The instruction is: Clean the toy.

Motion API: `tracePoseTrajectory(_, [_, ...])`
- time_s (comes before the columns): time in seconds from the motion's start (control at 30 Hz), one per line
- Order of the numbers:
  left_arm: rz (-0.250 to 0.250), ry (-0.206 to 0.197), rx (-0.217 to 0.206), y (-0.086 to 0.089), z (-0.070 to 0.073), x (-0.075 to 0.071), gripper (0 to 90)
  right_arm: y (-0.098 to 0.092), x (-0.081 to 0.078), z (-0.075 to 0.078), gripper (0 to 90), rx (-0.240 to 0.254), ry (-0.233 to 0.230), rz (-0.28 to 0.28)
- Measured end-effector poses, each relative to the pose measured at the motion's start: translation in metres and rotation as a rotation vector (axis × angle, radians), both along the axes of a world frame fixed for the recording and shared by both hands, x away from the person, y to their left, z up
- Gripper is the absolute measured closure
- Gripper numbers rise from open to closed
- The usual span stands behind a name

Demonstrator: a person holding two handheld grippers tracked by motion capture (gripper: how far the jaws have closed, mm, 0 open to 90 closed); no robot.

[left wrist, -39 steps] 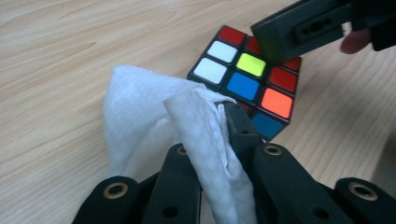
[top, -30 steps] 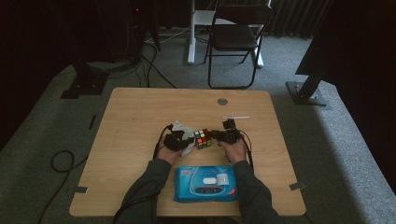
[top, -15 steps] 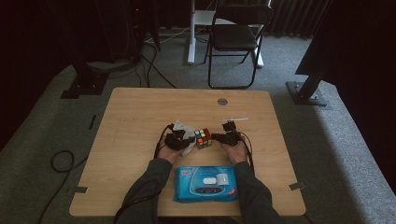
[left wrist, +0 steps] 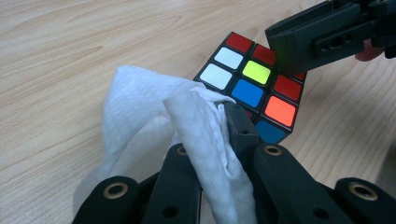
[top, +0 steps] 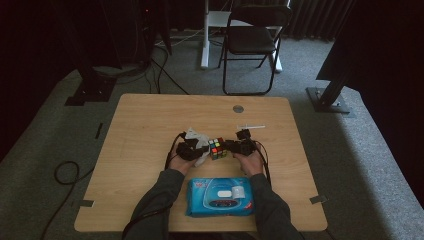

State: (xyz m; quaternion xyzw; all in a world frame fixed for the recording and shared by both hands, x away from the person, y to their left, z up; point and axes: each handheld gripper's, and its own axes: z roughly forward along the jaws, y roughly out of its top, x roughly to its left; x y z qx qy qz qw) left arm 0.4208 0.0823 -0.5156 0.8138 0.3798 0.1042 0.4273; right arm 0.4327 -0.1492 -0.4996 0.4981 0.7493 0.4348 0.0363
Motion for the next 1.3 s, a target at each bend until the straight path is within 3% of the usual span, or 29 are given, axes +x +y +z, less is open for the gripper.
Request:
tracePoseTrajectory(0.2, [-0.005,-0.001,0.002,-0.002,0.000,0.000,85.0,-0.007,0.004,-0.002,72.6,0.042,0.029,-0.014])
tracePoseTrajectory(0.27, [-0.003,-0.001,0.001,-0.002,0.001,0.000,85.0,-0.014,0.005,-0.001,90.0,0.069,0.020,-0.043])
tracePoseTrajectory(0.3, [-0.003,-0.001,0.001,-0.002,0.001,0.000,85.0,-0.014,0.005,-0.001,90.0,0.069,0.020,-0.043])
tracePoseTrajectory(0.33, [-0.004,-0.002,0.002,-0.003,0.001,0.000,85.0,-0.016,0.006,-0.002,90.0,0.004,0.027,-0.081])
tracePoseTrajectory(0.37, [-0.003,-0.004,-0.002,-0.003,0.001,-0.001,85.0,-0.018,0.008,-0.019,89.4,-0.061,0.080,-0.056])
tracePoseTrajectory(0.4, [-0.004,-0.004,-0.005,-0.002,0.001,0.000,85.0,-0.019,0.005,-0.025,87.3,-0.081,0.078,-0.073])
tracePoseTrajectory(0.47, [-0.001,0.000,0.002,-0.002,-0.001,0.000,85.0,-0.025,0.002,-0.031,78.2,-0.012,0.076,-0.105])
tracePoseTrajectory(0.53, [0.001,0.001,-0.004,-0.002,-0.001,0.001,85.0,-0.024,0.001,-0.026,71.4,-0.015,0.045,-0.105])
tracePoseTrajectory(0.7, [-0.003,-0.001,-0.003,-0.003,0.001,0.000,85.0,-0.018,-0.001,-0.001,64.7,0.015,-0.031,-0.070])
tracePoseTrajectory(0.8, [-0.005,-0.005,-0.006,-0.005,0.002,0.000,85.0,-0.011,-0.001,0.004,62.4,0.004,-0.041,-0.029])
tracePoseTrajectory(0.87, [-0.006,-0.006,-0.005,-0.005,0.002,-0.001,85.0,-0.004,0.000,0.003,62.2,-0.029,-0.037,-0.005])
tracePoseTrajectory(0.93, [-0.009,-0.003,0.002,-0.005,0.001,0.000,85.0,0.000,-0.001,0.001,67.2,-0.052,-0.034,0.002])
tracePoseTrajectory(1.13, [-0.007,0.006,0.009,-0.005,-0.002,0.000,85.0,-0.006,0.003,-0.001,70.7,-0.016,-0.011,-0.016])
tracePoseTrajectory(1.3, [-0.014,-0.001,0.011,-0.007,0.001,0.000,85.0,-0.022,0.008,-0.007,71.3,0.100,0.045,-0.060])
